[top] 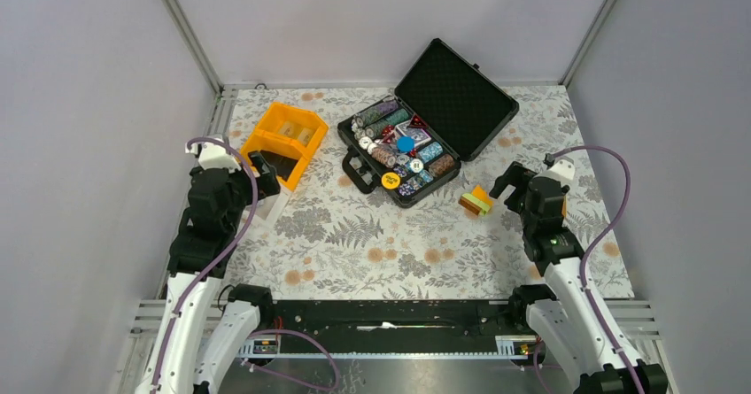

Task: Put the credit cards into the card holder
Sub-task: Open the card holder at the center of the board.

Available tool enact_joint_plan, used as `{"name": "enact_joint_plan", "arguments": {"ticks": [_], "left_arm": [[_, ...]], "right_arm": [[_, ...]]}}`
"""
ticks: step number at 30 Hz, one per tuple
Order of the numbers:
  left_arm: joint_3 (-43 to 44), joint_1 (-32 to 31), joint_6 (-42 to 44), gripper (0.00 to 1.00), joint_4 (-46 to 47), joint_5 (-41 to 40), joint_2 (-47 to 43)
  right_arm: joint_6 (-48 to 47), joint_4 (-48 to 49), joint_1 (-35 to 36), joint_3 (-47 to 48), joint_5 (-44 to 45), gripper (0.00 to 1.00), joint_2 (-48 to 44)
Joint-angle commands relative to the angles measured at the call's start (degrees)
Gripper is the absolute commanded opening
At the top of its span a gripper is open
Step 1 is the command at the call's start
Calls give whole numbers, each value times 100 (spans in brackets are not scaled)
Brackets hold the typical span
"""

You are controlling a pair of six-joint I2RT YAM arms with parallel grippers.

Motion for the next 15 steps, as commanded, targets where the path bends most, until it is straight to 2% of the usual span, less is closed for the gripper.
{"name": "enact_joint_plan", "arguments": {"ticks": [1, 5, 9, 12, 15], "left_arm": [[156, 28, 25, 99, 112, 102, 100], [142, 25, -69, 99, 129, 207, 149], [31, 25, -61, 99, 114, 289, 196], [29, 25, -70, 99, 44, 293, 256], [-9, 25, -70, 99, 46, 431, 262]], "right_arm": [[208, -14, -23, 210, 79, 99, 73], [376, -7, -23, 230, 99, 99, 265], [641, -107, -103, 279, 258, 99, 849], [807, -90, -582, 253, 185, 99, 1204], [931, 217, -1530, 73, -552, 99, 1298]]}}
